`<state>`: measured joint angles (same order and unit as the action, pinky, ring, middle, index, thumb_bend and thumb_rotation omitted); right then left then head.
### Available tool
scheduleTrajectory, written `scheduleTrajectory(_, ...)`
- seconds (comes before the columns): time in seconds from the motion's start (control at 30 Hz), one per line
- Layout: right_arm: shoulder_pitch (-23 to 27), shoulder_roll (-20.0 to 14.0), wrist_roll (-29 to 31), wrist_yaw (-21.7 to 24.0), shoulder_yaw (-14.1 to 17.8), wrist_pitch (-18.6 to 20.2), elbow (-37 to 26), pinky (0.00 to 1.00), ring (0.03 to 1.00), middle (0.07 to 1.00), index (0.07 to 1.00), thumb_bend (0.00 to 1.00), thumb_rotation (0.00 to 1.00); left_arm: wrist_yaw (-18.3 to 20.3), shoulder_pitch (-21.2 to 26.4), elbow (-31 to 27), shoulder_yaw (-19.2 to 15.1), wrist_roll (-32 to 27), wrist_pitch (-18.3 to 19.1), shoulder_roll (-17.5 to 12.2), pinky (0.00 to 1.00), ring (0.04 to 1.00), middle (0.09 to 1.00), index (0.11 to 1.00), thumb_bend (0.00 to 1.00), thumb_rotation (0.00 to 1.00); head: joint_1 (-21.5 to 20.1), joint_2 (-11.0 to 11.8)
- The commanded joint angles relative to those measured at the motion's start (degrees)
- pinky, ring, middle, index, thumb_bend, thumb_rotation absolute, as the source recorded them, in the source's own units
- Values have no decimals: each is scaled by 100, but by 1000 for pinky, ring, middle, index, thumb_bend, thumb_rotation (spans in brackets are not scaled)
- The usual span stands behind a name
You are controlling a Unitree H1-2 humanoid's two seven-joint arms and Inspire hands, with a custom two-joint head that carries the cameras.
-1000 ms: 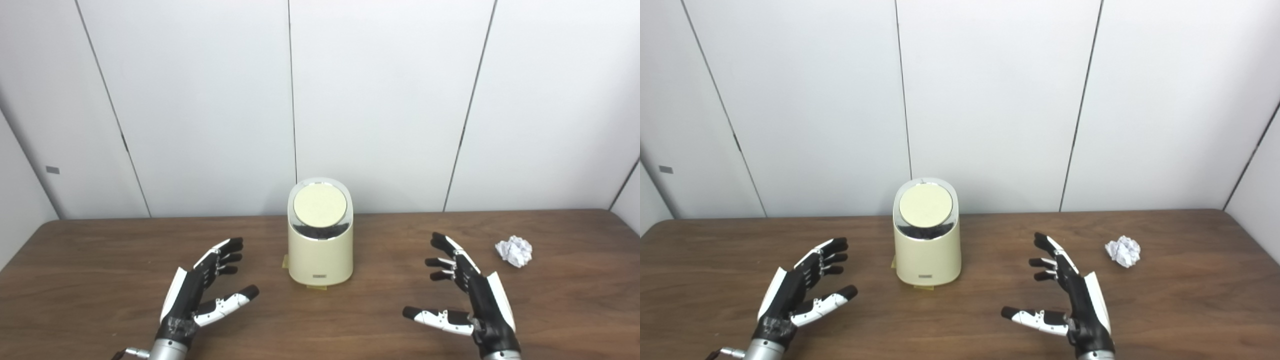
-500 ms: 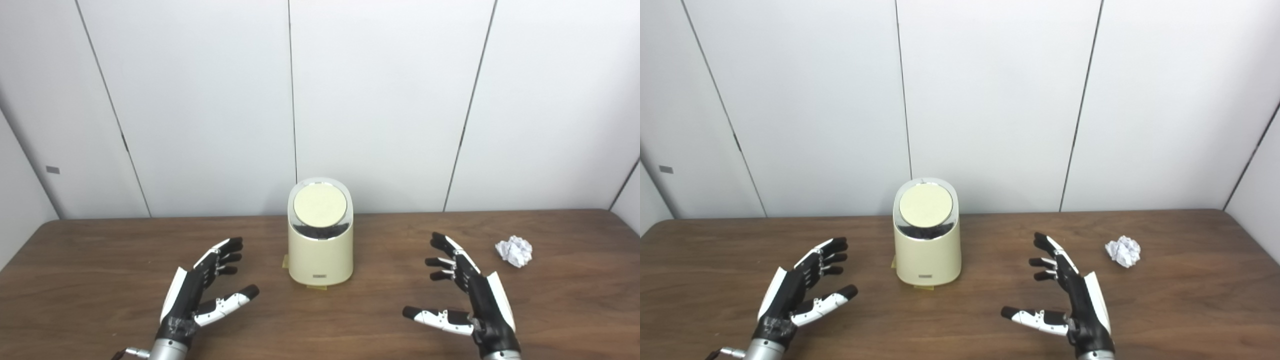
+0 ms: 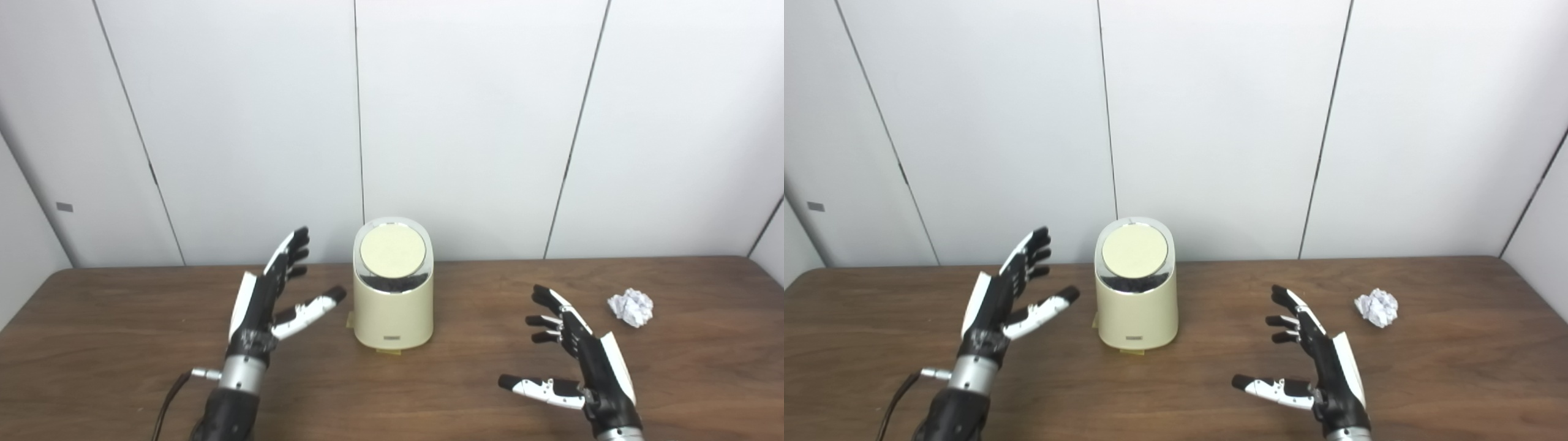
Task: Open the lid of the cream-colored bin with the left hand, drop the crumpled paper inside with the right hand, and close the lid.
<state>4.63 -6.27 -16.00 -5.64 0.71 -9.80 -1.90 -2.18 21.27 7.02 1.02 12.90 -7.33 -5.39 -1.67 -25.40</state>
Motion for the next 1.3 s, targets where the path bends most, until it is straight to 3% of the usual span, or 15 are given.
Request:
scheduleTrajectory(0.0,154,-68,20,-29,12,-220,-139,629,737,865,865,788,108,-115,258,-165,40,139,55,51,808,909,923,974,848,434,5,0)
scheduleTrajectory(0.23,154,-86,78,-32,9,-314,-48,628,733,861,873,783,91,-273,665,33,197,641,332,107,992,997,992,999,902,479,12,9)
scheduleTrajectory(0.47,147,-87,-14,-48,-14,-253,-76,620,728,863,874,769,109,-226,1151,143,374,979,933,58,1000,1000,1000,1000,921,526,-12,1)
scheduleTrajectory(0.87,149,-53,-45,-67,-24,-240,-112,611,726,862,871,762,111,-281,1762,502,717,1640,1434,-140,990,1000,1000,1000,958,537,-38,-26)
scheduleTrajectory(1.07,146,-17,13,-66,-6,-201,-142,616,730,865,874,767,113,-216,1962,601,1048,2151,1596,-398,1000,1000,1000,1000,951,436,-46,-38)
scheduleTrajectory(1.27,169,-16,39,-72,-4,-259,-80,617,732,863,871,772,113,-20,2040,592,1239,2290,1714,-583,1000,1000,1000,1000,997,333,-53,-46)
